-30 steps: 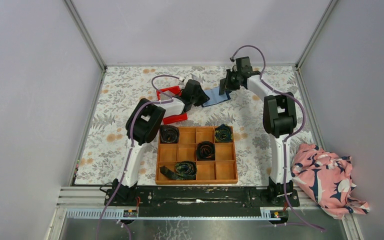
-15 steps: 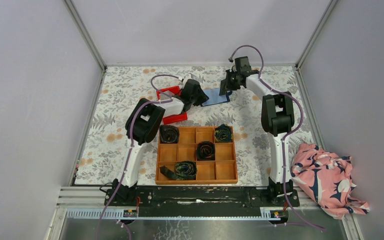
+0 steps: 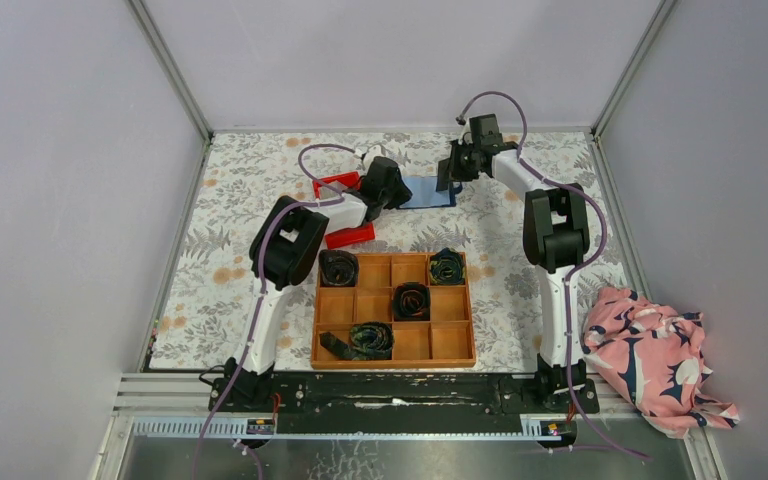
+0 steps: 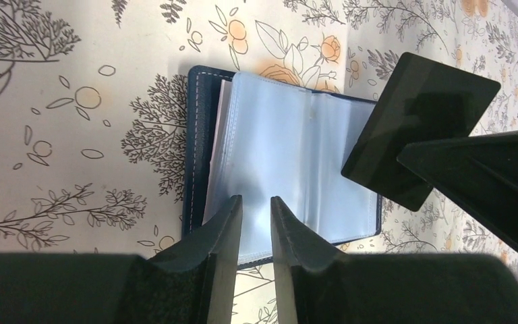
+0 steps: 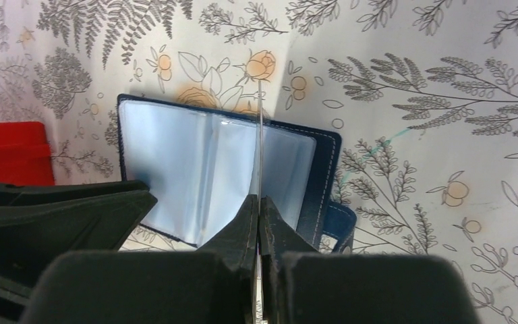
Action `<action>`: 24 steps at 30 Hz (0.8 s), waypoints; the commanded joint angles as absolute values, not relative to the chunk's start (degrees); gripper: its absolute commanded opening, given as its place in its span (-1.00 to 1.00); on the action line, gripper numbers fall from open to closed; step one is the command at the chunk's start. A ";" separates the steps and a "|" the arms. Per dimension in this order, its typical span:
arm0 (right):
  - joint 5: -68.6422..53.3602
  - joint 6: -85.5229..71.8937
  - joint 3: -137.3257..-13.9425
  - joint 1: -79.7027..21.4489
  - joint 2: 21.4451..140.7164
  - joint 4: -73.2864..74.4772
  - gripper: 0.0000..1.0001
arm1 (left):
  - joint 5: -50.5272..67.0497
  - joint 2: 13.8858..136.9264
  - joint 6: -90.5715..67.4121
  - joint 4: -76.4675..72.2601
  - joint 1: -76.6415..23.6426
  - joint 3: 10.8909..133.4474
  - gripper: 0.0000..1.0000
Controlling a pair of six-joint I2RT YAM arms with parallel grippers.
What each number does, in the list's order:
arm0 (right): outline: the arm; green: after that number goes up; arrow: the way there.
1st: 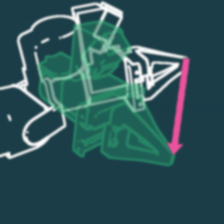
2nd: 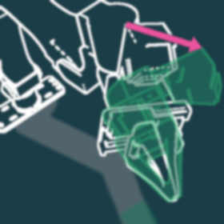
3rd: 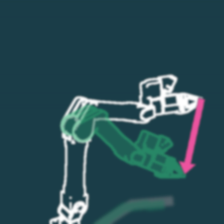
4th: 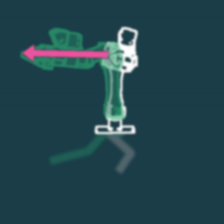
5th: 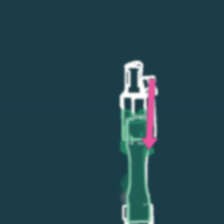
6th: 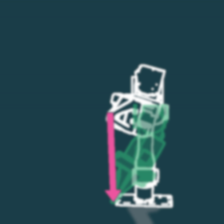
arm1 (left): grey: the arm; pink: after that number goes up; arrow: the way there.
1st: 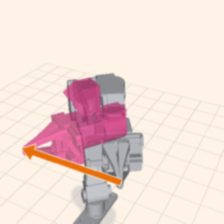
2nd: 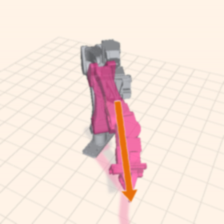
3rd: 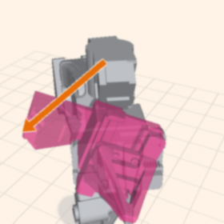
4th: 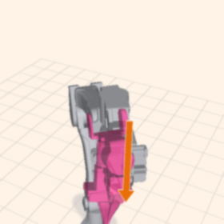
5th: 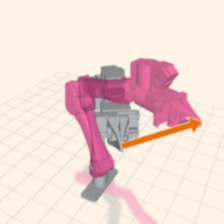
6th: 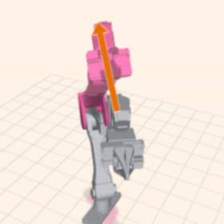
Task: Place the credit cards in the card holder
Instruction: Insert the credit card into the card holder.
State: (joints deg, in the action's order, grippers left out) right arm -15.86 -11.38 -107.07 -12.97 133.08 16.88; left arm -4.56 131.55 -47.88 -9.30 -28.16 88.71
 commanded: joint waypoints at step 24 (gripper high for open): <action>-30.99 -21.18 -106.95 -13.36 132.06 9.75 -1.00 | -7.22 131.46 -44.11 -4.39 -27.25 91.05 -0.38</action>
State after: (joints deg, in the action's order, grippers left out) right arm -27.83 -18.81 -108.16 -13.02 132.92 13.17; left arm -6.22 131.55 -45.28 -6.66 -27.90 90.15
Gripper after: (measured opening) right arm 0.017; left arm 0.306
